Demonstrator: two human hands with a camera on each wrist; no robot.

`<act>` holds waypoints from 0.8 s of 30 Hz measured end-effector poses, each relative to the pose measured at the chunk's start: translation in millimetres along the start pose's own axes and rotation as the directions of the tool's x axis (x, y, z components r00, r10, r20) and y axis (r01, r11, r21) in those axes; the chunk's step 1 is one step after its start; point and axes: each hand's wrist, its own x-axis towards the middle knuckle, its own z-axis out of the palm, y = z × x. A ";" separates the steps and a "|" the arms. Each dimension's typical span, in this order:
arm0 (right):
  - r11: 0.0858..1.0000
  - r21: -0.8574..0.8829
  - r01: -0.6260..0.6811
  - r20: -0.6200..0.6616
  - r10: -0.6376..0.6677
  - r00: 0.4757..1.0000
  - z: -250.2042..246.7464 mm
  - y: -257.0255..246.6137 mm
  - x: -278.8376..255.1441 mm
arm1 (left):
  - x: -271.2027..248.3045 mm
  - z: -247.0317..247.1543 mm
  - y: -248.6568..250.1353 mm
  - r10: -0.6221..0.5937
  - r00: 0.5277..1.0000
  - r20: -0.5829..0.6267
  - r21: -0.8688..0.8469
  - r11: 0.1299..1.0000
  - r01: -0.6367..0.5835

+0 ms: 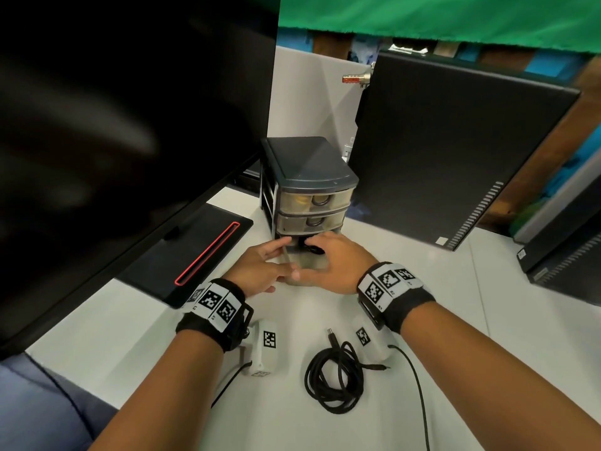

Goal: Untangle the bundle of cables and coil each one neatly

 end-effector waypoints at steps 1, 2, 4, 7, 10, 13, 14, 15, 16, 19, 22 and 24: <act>1.000 0.020 0.021 -0.054 -0.020 0.998 -0.4 -1.3 -4.0 | -1.4 0.1 0.8 0.000 1.000 0.001 0.003 1.000 0.000; 0.997 0.058 0.045 -0.108 -0.039 0.993 -2.7 -3.4 -10.2 | -2.7 0.3 2.2 -0.003 1.000 -0.001 0.006 1.000 0.003; 0.976 0.205 0.074 -0.172 -0.039 0.984 -8.6 -5.8 -26.9 | -4.2 1.8 5.1 -0.001 1.000 -0.012 0.010 1.000 0.001; 0.916 0.400 0.030 -0.108 0.014 0.994 -19.9 -7.4 -64.2 | -5.3 4.4 6.7 -0.002 0.999 -0.039 0.020 1.000 0.003; 0.926 0.370 -0.072 0.078 0.046 0.996 -22.8 -9.6 -108.9 | -7.9 7.7 8.1 -0.004 0.997 -0.071 0.044 0.999 0.007; 0.965 0.247 -0.090 0.103 0.066 0.992 -14.3 -14.5 -143.8 | -10.1 9.8 9.1 -0.004 0.996 -0.084 0.058 0.998 0.009; 0.974 0.206 -0.091 0.096 0.073 0.993 -10.5 -16.6 -152.3 | -10.8 10.4 9.5 0.000 0.996 -0.084 0.065 0.998 0.006; 0.981 0.168 -0.092 0.105 0.075 0.992 -5.9 -18.3 -159.3 | -11.6 11.1 9.9 0.004 0.996 -0.085 0.068 0.998 0.002; 0.987 0.132 -0.089 0.134 0.071 0.988 -0.8 -20.5 -165.5 | -12.7 11.6 10.0 0.008 0.996 -0.087 0.070 0.998 -0.001; 0.997 0.010 -0.073 0.253 0.068 0.965 19.7 -29.2 -175.0 | -16.1 13.2 9.4 0.018 0.996 -0.091 0.085 0.996 -0.010; 0.993 -0.073 -0.092 0.245 0.107 0.964 38.2 -38.8 -168.2 | -17.5 14.0 9.4 0.021 0.996 -0.091 0.081 0.997 -0.014; 0.987 -0.142 -0.068 0.236 0.101 0.967 44.0 -45.4 -161.3 | -18.4 13.8 9.2 0.017 0.996 -0.092 0.074 0.997 -0.010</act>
